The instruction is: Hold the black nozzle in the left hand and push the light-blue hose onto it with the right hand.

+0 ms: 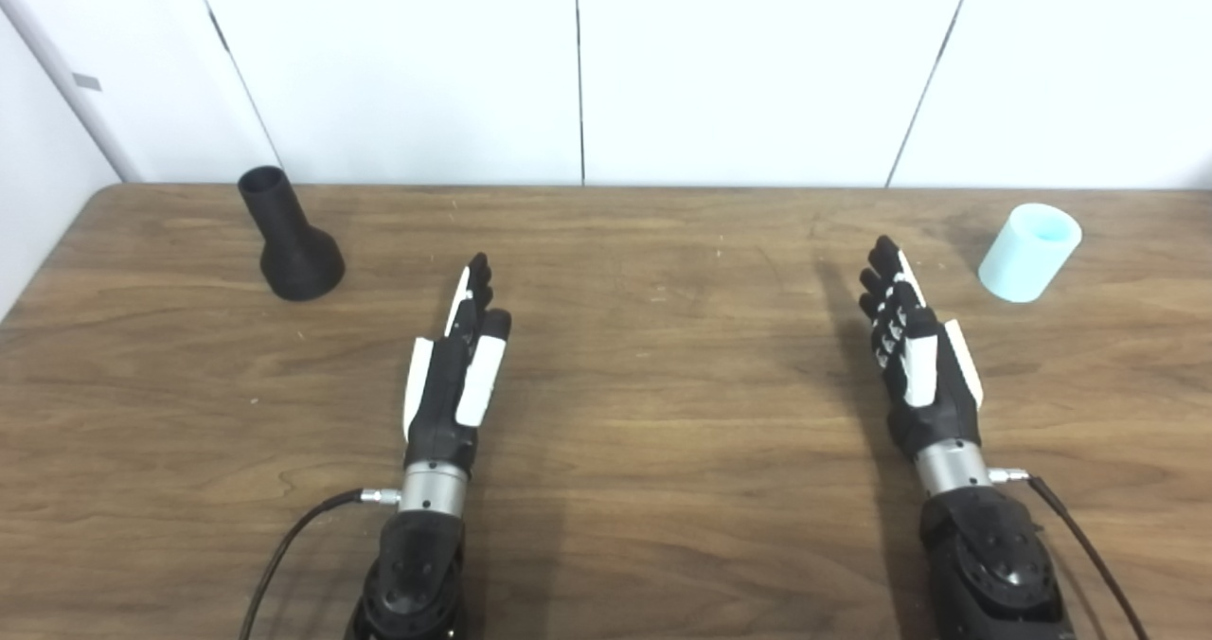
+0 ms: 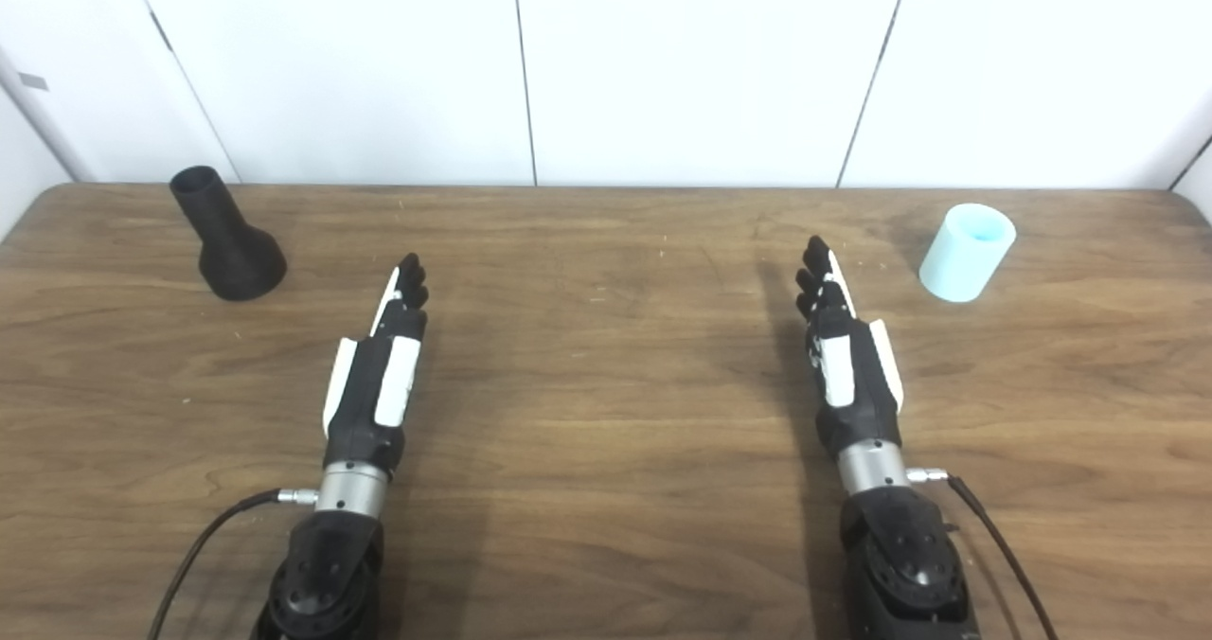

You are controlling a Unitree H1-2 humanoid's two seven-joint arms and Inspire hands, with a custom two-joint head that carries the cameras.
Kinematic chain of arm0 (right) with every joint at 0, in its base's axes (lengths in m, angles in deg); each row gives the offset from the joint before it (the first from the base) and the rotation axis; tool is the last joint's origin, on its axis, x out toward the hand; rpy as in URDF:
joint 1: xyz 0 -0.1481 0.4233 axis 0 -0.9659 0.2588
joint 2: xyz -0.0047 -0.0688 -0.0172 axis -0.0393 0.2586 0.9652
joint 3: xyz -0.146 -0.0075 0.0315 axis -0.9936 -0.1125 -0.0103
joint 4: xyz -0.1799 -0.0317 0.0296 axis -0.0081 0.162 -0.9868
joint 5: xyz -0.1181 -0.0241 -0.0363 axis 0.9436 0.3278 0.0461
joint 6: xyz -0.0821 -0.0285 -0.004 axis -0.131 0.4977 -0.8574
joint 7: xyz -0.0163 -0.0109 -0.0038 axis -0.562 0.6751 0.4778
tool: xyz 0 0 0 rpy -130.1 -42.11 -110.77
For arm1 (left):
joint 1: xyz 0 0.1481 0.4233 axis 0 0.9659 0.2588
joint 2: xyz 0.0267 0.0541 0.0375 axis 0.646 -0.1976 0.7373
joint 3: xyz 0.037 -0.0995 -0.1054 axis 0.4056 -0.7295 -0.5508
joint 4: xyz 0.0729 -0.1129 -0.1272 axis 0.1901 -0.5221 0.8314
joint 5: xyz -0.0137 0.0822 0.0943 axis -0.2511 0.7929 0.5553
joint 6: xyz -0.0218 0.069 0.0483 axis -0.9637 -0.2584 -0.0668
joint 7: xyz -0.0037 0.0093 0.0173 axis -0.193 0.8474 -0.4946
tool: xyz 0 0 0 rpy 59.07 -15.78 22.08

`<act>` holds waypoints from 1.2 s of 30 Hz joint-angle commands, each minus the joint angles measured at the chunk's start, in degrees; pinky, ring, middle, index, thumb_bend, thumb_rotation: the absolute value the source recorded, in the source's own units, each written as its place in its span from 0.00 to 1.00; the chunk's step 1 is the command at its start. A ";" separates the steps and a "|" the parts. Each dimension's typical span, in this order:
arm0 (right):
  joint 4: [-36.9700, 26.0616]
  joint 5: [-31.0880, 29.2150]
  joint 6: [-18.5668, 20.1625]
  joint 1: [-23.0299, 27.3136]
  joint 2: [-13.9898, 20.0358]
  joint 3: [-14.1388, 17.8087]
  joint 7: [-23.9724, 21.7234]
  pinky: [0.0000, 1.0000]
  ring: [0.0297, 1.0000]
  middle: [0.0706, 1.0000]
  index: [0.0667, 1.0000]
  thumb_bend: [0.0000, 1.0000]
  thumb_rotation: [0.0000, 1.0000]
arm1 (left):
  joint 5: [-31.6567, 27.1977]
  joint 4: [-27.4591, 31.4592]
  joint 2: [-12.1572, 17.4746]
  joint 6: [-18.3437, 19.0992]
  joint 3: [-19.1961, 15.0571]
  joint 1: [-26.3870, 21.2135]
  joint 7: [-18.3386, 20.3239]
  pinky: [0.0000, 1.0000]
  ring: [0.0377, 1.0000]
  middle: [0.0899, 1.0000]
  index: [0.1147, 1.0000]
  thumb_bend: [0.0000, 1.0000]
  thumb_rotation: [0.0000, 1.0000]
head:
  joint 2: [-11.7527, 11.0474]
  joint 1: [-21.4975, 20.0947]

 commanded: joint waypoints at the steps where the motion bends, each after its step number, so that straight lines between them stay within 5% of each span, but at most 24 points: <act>1: -1.31 0.00 -0.76 0.91 -0.37 0.23 0.31 1.00 1.00 1.00 1.00 0.80 1.00 | 0.54 2.10 -0.55 -0.94 -0.17 -1.52 -1.04 1.00 1.00 1.00 1.00 0.77 1.00 | 0.04 0.07; 8: -1.22 0.04 -0.67 0.90 -0.25 0.21 0.43 1.00 1.00 1.00 1.00 0.79 1.00 | 2.45 3.14 -0.57 -0.58 -1.00 -1.80 -3.24 1.00 1.00 0.99 1.00 0.77 1.00 | 0.03 0.15; 15: -0.95 -0.08 -0.61 0.98 -0.19 0.31 0.38 1.00 1.00 1.00 1.00 0.79 1.00 | 4.29 1.99 -1.19 -0.69 -1.65 -2.24 -6.11 0.98 0.98 0.91 1.00 0.90 1.00 | 0.01 0.18; 21: -0.45 -0.24 -0.81 0.99 -0.05 0.39 0.22 1.00 1.00 1.00 1.00 0.79 1.00 | 4.30 1.66 -1.50 -0.60 -1.38 -2.12 -6.58 0.97 0.97 0.90 1.00 0.92 1.00 | -0.25 0.76; 36: 7.23 -4.35 -6.22 1.01 3.42 2.95 -3.54 1.00 1.00 1.00 1.00 0.82 1.00 | 6.94 -3.99 -4.57 -4.54 1.41 -2.12 -9.89 0.99 0.95 0.89 1.00 0.89 1.00 | -6.73 11.05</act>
